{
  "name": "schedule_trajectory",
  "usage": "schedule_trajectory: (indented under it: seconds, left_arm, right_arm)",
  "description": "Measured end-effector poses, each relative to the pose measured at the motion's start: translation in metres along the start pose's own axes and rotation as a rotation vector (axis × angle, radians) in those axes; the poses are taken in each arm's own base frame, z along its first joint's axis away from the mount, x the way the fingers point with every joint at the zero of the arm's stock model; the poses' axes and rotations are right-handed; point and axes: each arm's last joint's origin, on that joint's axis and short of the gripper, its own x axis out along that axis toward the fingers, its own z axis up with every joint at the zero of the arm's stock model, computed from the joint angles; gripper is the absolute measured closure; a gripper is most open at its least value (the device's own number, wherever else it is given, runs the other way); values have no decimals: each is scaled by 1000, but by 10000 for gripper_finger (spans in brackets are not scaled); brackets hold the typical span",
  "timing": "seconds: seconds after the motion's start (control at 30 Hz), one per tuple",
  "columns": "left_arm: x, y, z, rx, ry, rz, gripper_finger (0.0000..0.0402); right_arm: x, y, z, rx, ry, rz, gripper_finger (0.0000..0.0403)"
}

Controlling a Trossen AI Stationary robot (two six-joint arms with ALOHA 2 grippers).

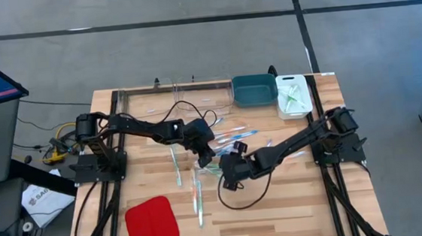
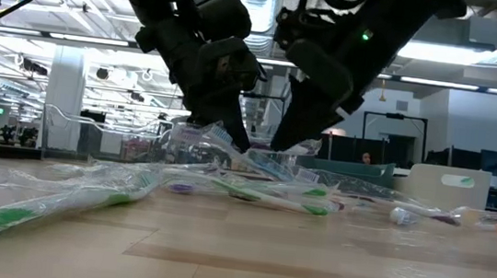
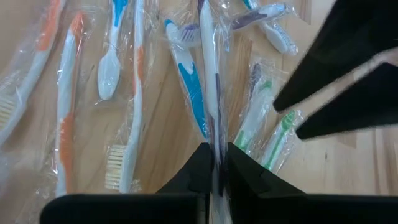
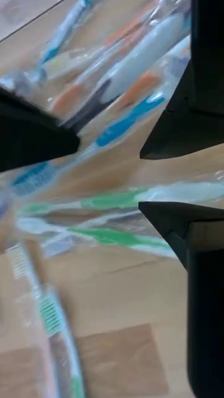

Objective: Pick & Place Toothbrushes
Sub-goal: Put the violet toothbrush into the left transparent bin

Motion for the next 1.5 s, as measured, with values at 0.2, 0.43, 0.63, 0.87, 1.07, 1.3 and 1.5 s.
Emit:
schedule_trajectory:
  seconds: [0.2,0.43,0.63,0.87,1.07,1.3,1.5]
  left_arm:
    - [0,0,0,-1,-2,-1,387]
    - [0,0,0,-3,-4,-2,387]
    - [0,0,0,-5,-4,-2,387]
    - [-2,7,4,-46,-17,7,387]
    - [-4,13,6,-68,-30,9,387]
    - [-3,8,6,-59,-26,-34,387]
    - [-3,8,6,-71,-25,-37,387]
  right_arm:
    - [-1,-3,4,5,-63,-114,279]
    - [8,-18,11,48,-36,-105,234]
    - [9,-19,12,52,-42,-97,201]
    - [4,-8,13,-9,-78,-35,196]
    - [8,-9,14,-6,-68,-18,213]
    - [28,-7,8,10,-31,16,220]
    - [30,-6,5,45,-15,4,212]
